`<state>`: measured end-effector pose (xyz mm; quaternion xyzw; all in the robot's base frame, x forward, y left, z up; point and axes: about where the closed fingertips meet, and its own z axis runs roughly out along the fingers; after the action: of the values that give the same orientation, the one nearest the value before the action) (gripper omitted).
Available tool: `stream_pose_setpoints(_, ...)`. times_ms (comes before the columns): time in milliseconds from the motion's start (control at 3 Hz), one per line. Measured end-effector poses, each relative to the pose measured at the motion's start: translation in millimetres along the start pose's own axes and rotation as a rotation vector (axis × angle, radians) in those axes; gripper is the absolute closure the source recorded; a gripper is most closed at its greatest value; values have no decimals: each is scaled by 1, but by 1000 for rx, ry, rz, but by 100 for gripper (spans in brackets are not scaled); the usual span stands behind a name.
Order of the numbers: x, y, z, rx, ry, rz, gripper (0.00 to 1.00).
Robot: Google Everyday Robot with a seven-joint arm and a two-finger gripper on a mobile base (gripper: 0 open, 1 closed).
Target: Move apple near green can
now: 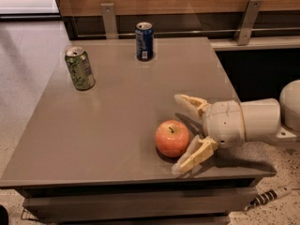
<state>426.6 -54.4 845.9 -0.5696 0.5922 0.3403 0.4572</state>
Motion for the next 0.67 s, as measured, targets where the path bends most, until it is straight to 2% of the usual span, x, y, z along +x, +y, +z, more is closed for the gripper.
stream_pose_setpoints(333, 11, 1, 11, -8, -15, 9, 25)
stream_pose_setpoints(667, 9, 2, 12, -11, -15, 7, 47)
